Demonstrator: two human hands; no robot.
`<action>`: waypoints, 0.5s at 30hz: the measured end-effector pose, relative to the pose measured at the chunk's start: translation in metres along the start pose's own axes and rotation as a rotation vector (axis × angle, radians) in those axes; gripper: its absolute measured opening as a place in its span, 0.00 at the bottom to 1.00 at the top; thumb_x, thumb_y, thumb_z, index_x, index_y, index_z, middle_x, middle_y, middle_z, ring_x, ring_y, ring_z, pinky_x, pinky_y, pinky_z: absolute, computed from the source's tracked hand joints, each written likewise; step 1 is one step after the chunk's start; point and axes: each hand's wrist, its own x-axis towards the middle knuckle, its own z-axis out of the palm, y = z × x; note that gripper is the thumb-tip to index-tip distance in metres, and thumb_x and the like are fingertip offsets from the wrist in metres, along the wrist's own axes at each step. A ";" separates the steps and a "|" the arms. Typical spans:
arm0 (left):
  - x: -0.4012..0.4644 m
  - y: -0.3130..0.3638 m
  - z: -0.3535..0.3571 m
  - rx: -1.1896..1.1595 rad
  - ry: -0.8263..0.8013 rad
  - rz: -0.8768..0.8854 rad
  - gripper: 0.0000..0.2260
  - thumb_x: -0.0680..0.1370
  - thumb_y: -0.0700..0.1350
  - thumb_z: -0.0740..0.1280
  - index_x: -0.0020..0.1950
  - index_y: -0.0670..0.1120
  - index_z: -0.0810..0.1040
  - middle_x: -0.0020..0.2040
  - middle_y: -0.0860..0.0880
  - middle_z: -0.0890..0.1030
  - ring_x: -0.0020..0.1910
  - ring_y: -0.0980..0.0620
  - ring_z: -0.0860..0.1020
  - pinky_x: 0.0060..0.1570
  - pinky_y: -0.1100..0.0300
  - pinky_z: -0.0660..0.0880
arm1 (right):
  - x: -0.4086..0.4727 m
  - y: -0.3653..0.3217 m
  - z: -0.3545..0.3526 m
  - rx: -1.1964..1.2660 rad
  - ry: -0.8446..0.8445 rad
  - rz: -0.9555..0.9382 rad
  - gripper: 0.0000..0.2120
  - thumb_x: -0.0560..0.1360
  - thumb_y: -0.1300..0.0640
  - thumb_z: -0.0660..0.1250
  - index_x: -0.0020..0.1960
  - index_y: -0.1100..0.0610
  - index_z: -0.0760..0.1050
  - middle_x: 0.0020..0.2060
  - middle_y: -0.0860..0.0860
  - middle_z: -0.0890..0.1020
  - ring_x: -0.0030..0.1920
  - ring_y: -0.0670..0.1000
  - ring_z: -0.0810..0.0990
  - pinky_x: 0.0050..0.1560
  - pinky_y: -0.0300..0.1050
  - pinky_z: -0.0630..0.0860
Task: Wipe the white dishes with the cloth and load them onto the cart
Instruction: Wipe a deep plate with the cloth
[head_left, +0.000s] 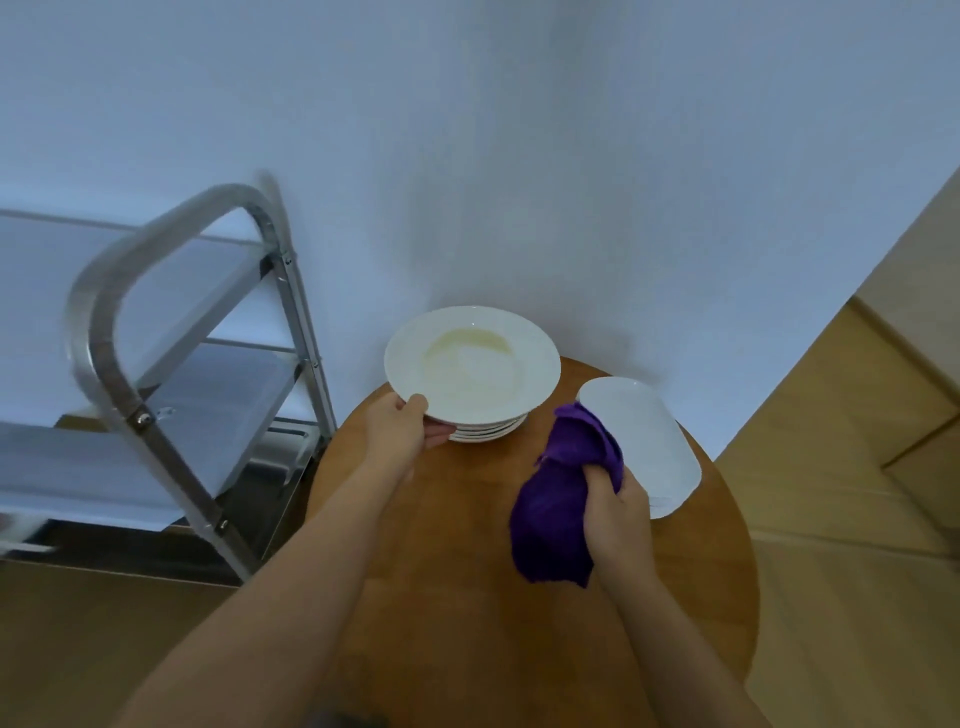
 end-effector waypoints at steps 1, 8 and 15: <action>-0.012 0.000 -0.004 0.008 -0.010 0.026 0.07 0.80 0.38 0.58 0.56 0.39 0.71 0.45 0.42 0.79 0.32 0.51 0.83 0.28 0.64 0.77 | -0.007 -0.007 -0.004 0.062 0.008 0.036 0.05 0.79 0.51 0.59 0.48 0.47 0.73 0.41 0.47 0.80 0.43 0.48 0.78 0.37 0.42 0.74; -0.110 -0.004 -0.034 0.099 -0.106 0.123 0.06 0.79 0.39 0.61 0.43 0.45 0.74 0.37 0.47 0.84 0.31 0.52 0.83 0.27 0.65 0.76 | -0.060 -0.031 -0.026 0.537 -0.095 0.332 0.21 0.79 0.43 0.58 0.66 0.54 0.70 0.55 0.52 0.81 0.52 0.52 0.80 0.41 0.44 0.78; -0.188 -0.042 -0.059 0.160 -0.234 0.124 0.08 0.77 0.48 0.66 0.46 0.43 0.77 0.35 0.49 0.84 0.31 0.50 0.83 0.27 0.63 0.77 | -0.114 0.016 -0.056 0.385 -0.038 0.204 0.14 0.74 0.66 0.63 0.53 0.50 0.76 0.36 0.47 0.85 0.38 0.51 0.83 0.31 0.44 0.78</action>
